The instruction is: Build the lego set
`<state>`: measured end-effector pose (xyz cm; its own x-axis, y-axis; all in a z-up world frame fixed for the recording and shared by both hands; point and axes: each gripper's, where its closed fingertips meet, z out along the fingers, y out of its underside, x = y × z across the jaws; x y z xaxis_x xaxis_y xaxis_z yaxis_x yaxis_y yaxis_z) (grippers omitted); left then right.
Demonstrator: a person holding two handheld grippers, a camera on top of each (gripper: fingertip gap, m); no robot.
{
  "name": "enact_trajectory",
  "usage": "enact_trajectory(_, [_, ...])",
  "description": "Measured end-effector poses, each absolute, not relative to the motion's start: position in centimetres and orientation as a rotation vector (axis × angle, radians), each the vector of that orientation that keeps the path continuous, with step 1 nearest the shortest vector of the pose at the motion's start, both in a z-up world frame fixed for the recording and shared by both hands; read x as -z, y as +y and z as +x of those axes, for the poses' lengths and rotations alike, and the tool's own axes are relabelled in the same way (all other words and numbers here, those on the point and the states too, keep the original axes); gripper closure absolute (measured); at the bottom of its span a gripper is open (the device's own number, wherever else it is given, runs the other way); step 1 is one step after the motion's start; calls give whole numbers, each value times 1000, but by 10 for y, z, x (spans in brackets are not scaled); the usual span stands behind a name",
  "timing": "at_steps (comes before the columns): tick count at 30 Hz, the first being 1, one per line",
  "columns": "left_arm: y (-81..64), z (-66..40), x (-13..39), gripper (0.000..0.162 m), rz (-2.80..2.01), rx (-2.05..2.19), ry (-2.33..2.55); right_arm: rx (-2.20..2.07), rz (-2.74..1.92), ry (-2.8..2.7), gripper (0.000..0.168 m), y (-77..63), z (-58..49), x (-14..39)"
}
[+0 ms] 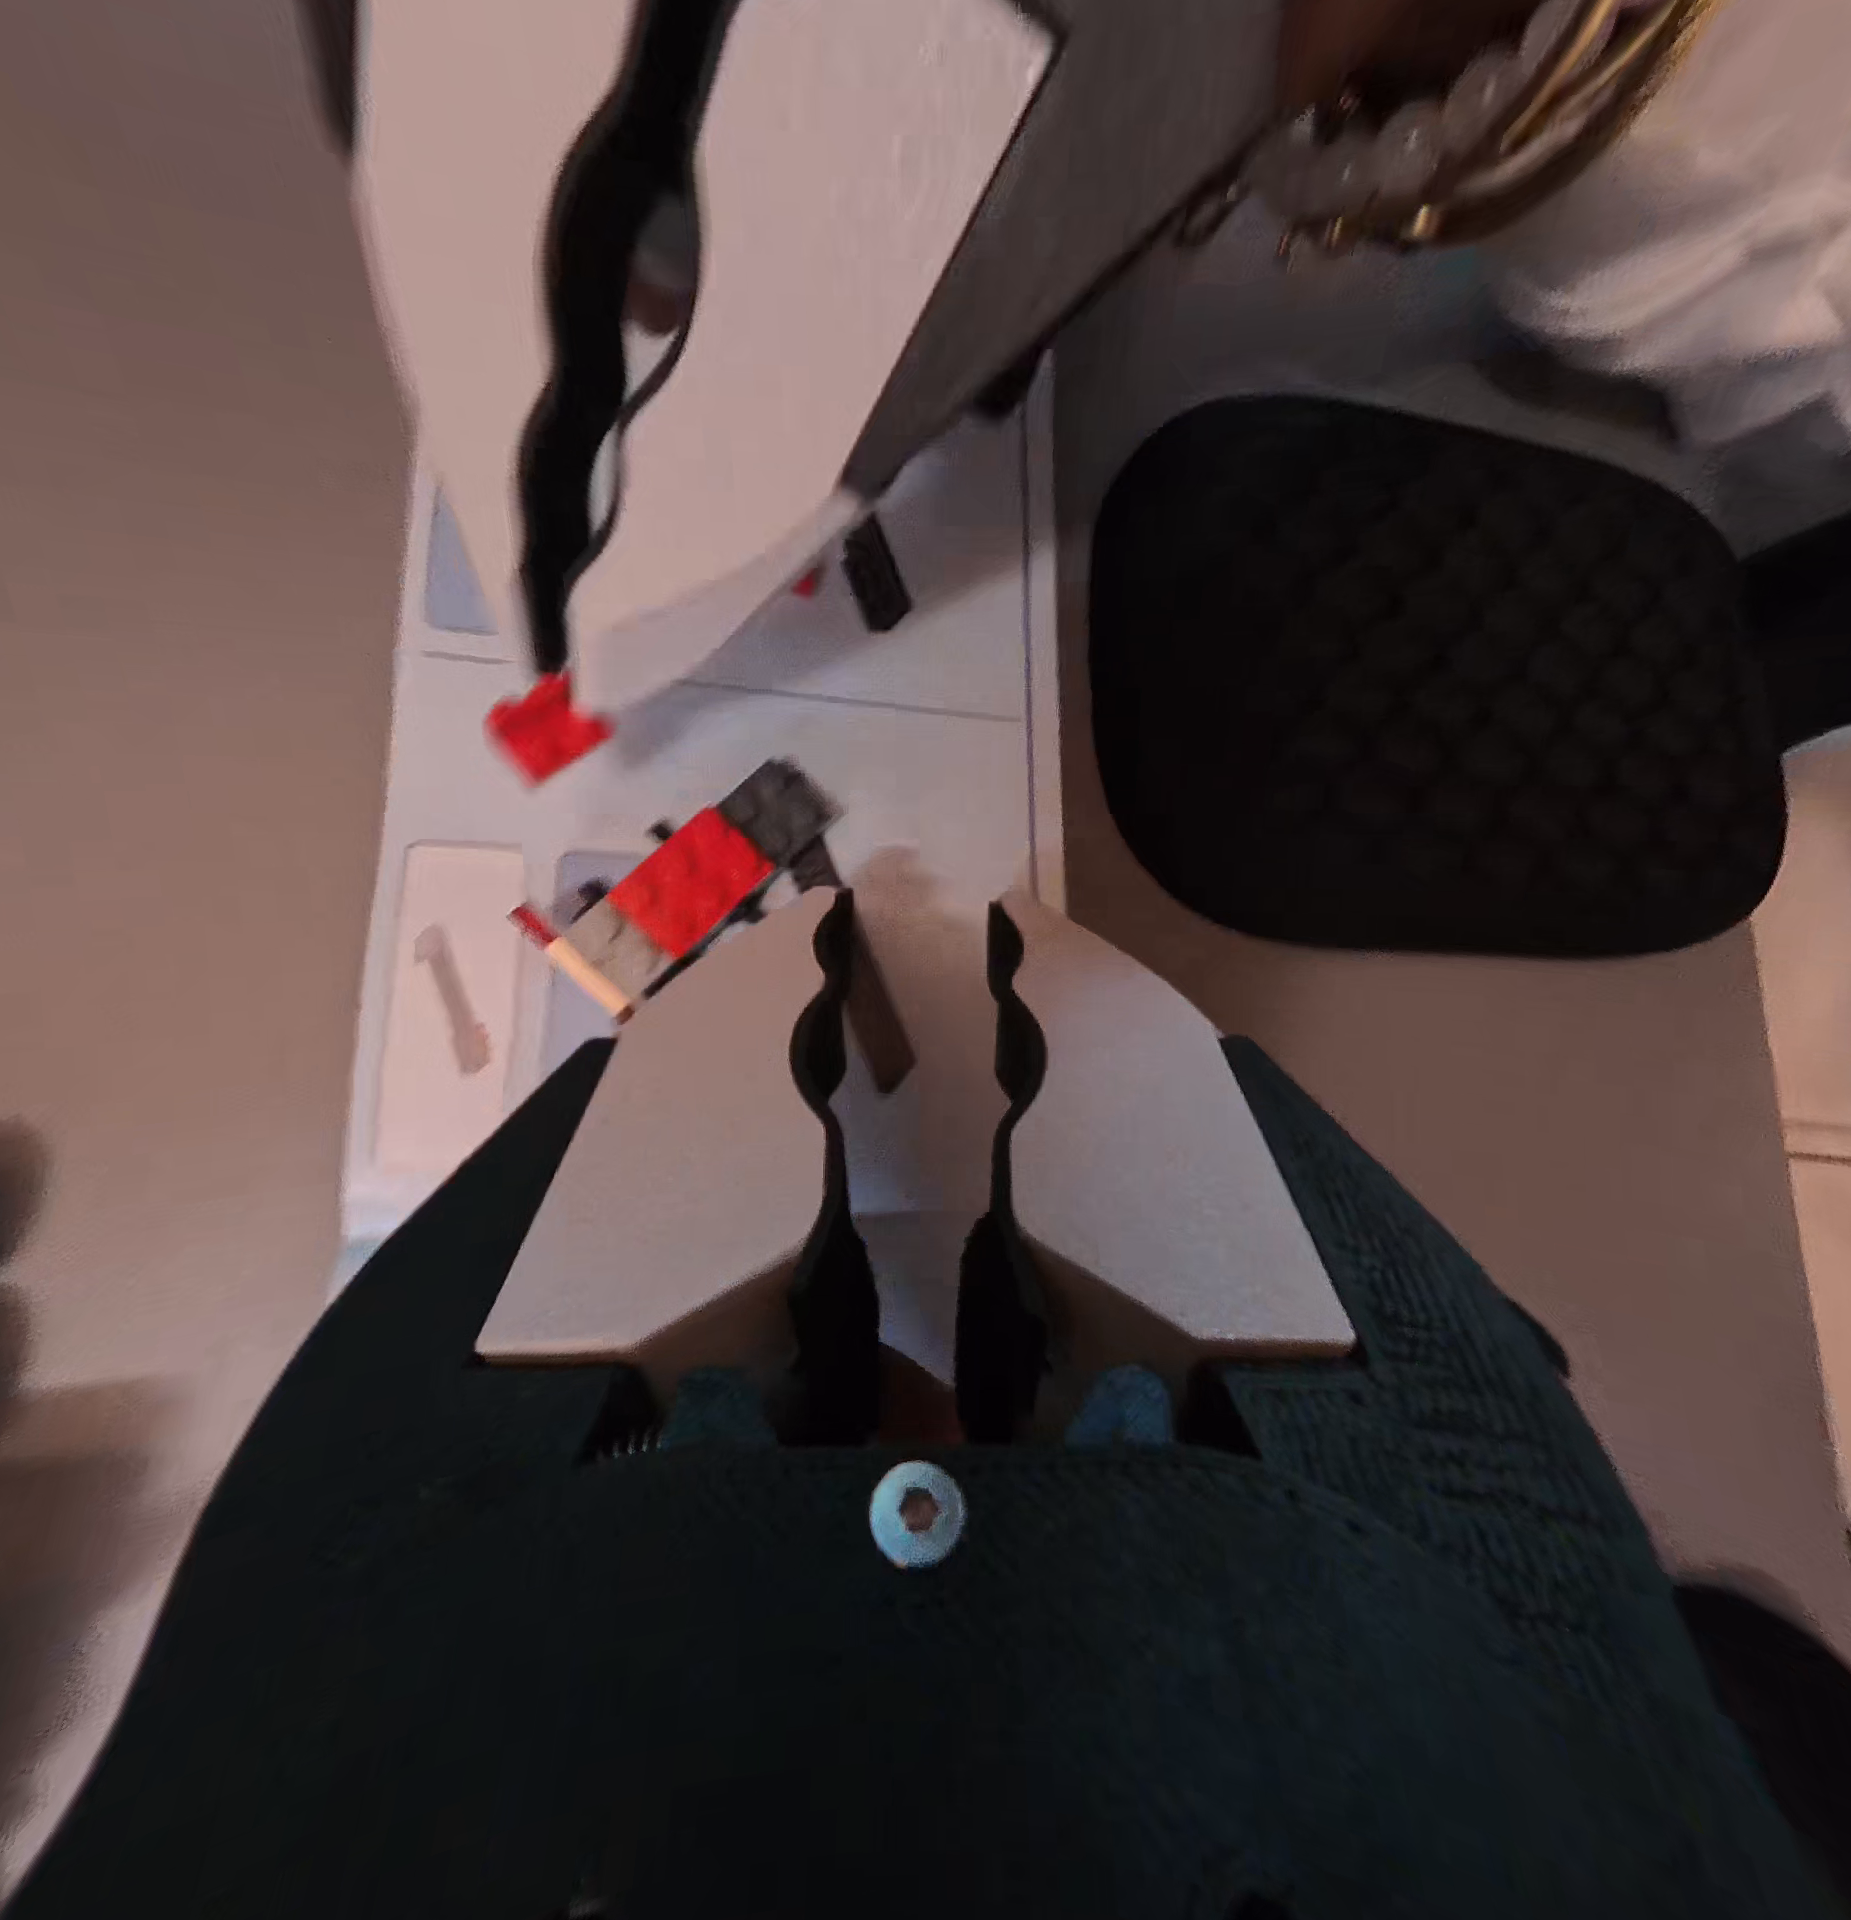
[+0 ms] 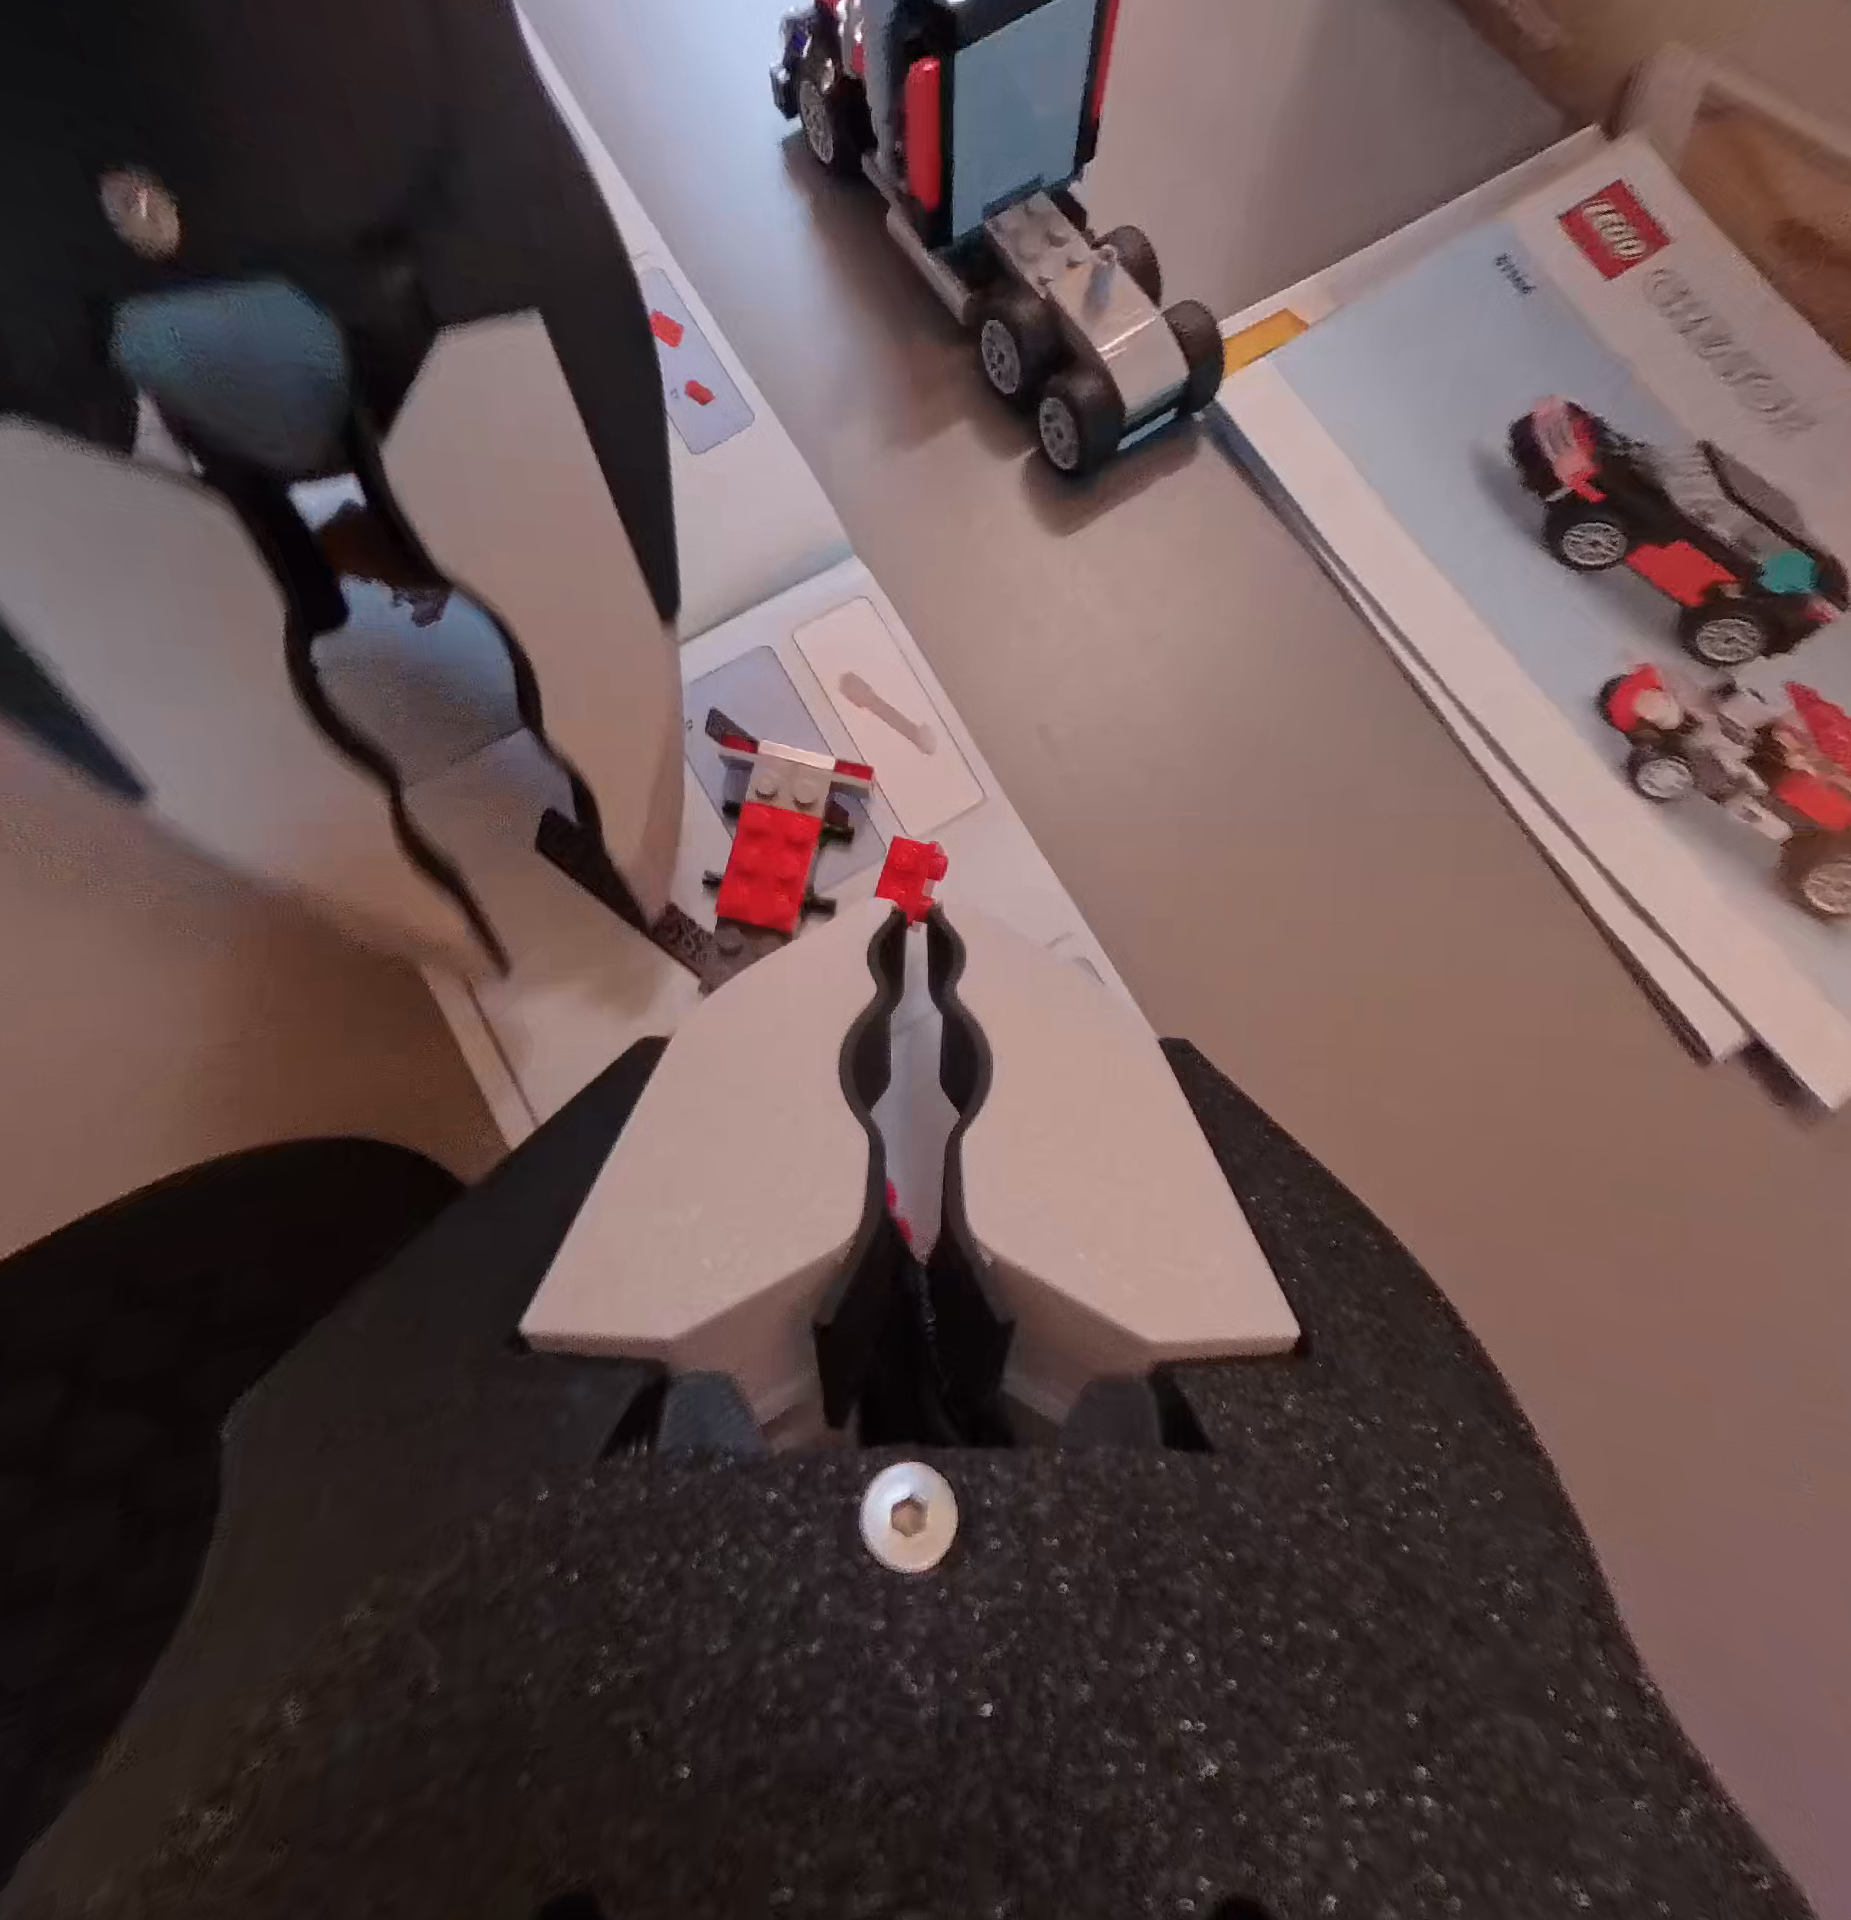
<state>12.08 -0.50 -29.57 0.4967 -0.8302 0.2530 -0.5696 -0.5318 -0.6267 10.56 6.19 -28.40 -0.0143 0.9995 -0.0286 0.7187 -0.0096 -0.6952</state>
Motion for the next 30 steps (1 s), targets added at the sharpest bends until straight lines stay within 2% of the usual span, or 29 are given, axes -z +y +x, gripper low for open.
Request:
enact_trajectory(5, [26,90,281,146,-2174,546,1086,-876,-1811,-1790,164,41,123,280])
enact_trajectory(11, [32,100,294,159,-2152,469,1201,-902,-1868,-1809,164,39,125,290])
enact_trajectory(30, [29,105,297,160,-2129,467,1205,-801,-1935,-1937,165,33,121,302])
